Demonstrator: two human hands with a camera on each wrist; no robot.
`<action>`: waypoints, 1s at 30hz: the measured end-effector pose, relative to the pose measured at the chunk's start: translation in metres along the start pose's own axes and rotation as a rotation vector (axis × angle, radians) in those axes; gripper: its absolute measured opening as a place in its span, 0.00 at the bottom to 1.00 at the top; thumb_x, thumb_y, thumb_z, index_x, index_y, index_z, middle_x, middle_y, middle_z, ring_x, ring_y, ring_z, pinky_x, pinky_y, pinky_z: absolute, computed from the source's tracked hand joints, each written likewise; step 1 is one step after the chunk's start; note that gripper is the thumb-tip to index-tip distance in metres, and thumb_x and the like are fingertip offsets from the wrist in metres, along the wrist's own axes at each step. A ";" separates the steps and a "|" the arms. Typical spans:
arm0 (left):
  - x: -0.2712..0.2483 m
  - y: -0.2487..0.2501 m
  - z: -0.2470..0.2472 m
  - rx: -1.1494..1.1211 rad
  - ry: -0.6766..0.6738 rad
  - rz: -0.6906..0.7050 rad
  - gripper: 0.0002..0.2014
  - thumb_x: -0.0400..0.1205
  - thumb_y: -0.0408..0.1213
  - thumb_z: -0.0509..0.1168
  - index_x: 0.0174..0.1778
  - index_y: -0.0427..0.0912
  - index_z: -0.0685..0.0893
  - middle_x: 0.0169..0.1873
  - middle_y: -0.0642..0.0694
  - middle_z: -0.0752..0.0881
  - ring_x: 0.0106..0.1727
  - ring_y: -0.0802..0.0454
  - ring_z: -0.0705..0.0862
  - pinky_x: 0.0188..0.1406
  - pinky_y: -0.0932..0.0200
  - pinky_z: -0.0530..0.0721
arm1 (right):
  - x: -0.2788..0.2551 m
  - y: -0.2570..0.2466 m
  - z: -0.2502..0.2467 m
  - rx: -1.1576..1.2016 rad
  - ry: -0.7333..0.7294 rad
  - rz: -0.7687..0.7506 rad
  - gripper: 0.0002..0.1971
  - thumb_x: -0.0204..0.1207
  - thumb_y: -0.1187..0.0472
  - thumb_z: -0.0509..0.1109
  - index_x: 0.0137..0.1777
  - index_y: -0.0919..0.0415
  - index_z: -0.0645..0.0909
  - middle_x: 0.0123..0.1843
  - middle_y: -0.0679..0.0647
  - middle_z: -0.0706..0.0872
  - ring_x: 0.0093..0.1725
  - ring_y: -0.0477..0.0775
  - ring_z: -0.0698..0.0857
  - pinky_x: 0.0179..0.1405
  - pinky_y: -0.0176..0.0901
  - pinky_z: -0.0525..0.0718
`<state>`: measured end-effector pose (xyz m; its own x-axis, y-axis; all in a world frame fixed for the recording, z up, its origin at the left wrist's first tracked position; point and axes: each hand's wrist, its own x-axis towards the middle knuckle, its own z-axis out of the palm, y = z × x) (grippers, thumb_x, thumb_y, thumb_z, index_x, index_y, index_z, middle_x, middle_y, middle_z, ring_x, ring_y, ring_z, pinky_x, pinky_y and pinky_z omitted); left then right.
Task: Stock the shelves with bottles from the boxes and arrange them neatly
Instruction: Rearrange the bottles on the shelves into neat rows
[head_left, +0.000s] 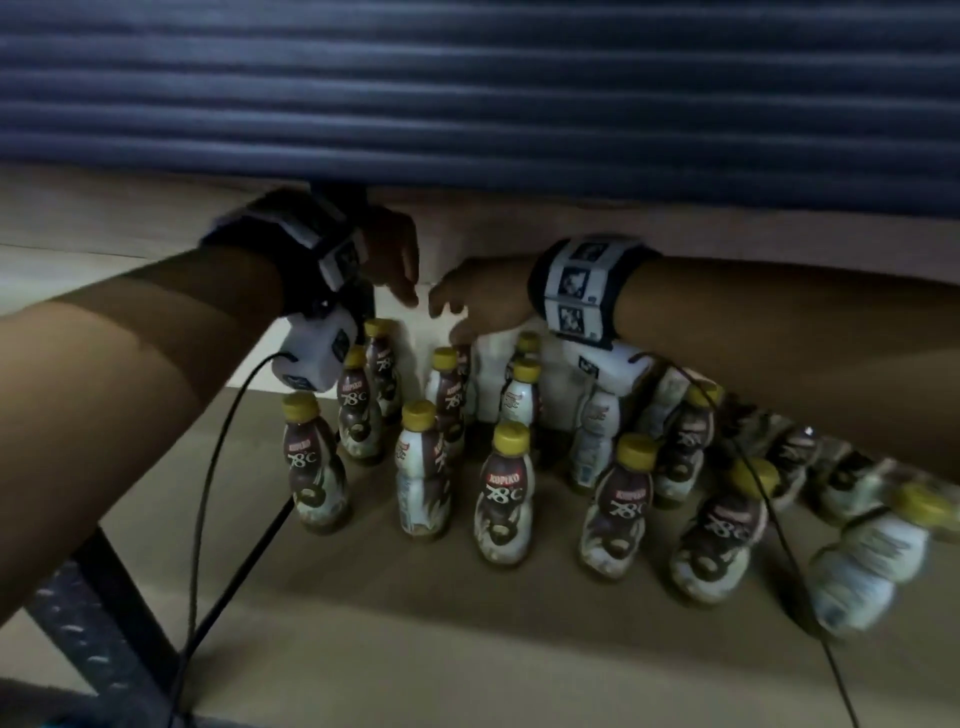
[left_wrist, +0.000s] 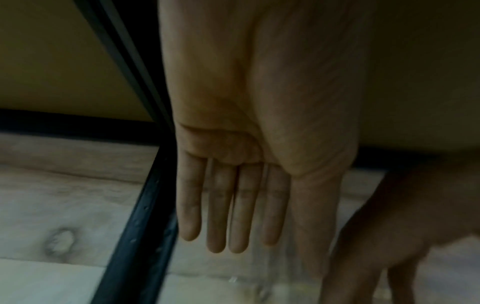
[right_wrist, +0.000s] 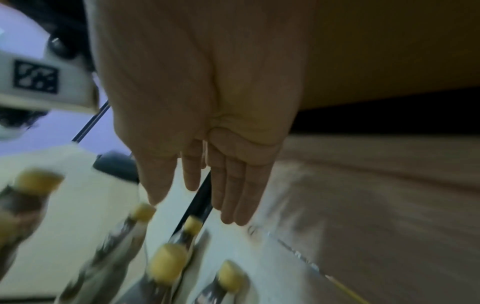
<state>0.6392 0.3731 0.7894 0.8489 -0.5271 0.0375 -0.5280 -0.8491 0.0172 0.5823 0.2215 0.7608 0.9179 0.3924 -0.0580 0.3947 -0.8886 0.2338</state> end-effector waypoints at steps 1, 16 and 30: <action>-0.007 0.007 -0.008 -0.085 0.019 0.004 0.20 0.73 0.49 0.77 0.58 0.44 0.88 0.43 0.48 0.88 0.36 0.56 0.83 0.35 0.63 0.80 | -0.011 0.001 -0.006 0.015 0.017 0.022 0.26 0.83 0.48 0.68 0.78 0.56 0.72 0.73 0.56 0.77 0.68 0.56 0.78 0.61 0.42 0.74; -0.132 0.096 0.138 -1.477 0.327 0.071 0.11 0.76 0.31 0.74 0.49 0.49 0.85 0.46 0.51 0.89 0.49 0.58 0.87 0.56 0.56 0.85 | -0.193 -0.069 0.085 0.925 0.985 0.725 0.15 0.77 0.67 0.74 0.63 0.62 0.82 0.57 0.55 0.87 0.58 0.52 0.85 0.56 0.47 0.84; -0.122 0.105 0.230 -1.416 -0.131 -0.250 0.17 0.74 0.32 0.75 0.54 0.52 0.81 0.47 0.54 0.85 0.50 0.50 0.81 0.40 0.51 0.87 | -0.176 -0.081 0.195 1.144 0.574 1.113 0.24 0.69 0.66 0.78 0.62 0.56 0.75 0.58 0.55 0.86 0.59 0.60 0.84 0.65 0.57 0.82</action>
<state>0.4855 0.3405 0.5568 0.8758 -0.4377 -0.2033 0.1191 -0.2121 0.9700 0.3969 0.1781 0.5624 0.7199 -0.6933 0.0329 -0.3233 -0.3768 -0.8680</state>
